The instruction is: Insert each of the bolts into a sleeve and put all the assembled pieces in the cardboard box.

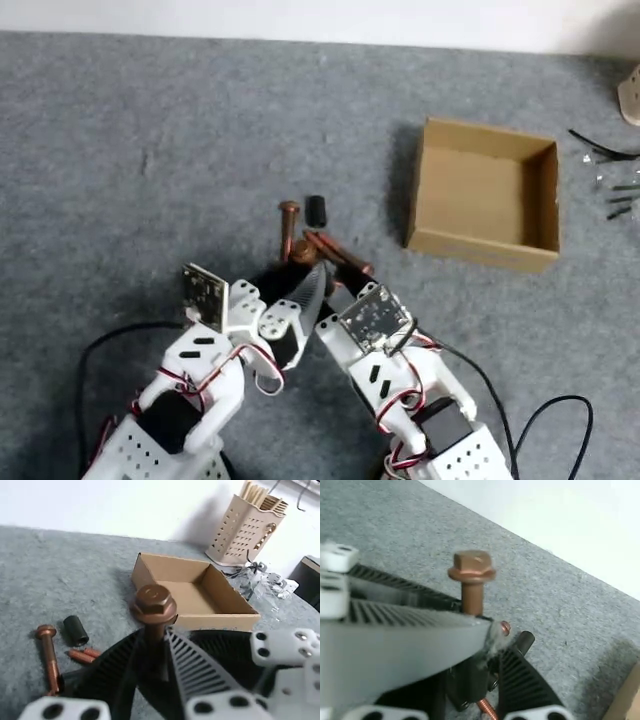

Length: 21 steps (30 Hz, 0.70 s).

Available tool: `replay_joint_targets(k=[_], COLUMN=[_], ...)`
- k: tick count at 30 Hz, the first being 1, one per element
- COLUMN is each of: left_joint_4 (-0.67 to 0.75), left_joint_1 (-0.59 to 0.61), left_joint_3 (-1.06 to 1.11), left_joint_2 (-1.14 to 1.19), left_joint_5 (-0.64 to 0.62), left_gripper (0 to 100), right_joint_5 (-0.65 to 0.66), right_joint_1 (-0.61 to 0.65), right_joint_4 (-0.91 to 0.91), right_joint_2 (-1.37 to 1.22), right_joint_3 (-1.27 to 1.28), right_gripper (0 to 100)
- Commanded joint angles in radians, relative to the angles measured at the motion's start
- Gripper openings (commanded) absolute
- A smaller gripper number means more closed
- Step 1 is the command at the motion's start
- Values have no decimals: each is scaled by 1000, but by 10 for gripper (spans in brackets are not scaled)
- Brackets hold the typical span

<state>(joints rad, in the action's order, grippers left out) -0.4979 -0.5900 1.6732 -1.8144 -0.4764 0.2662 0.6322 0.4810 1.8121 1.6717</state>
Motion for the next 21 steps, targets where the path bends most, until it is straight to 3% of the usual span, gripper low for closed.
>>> replay_joint_targets(k=[1, 4, 11, 15, 21], left_joint_4=[-18, -20, -218, -275, -272], left_joint_1=[18, 16, 22, 162, 435], left_joint_3=[-2, -8, -220, -278, -280], left_joint_2=[5, 5, 5, 5, 5], left_joint_5=[-61, -110, -175, -184, -302], left_gripper=[190, 293, 294, 292, 291], right_joint_5=[-14, -14, -14, -14, -14], right_joint_1=[-36, -36, -50, -53, -90], right_joint_4=[-47, -47, -48, -48, -47], right_joint_2=[16, 16, 16, 16, 15], right_joint_3=[131, 131, 131, 131, 131], right_gripper=[5, 5, 6, 6, 6])
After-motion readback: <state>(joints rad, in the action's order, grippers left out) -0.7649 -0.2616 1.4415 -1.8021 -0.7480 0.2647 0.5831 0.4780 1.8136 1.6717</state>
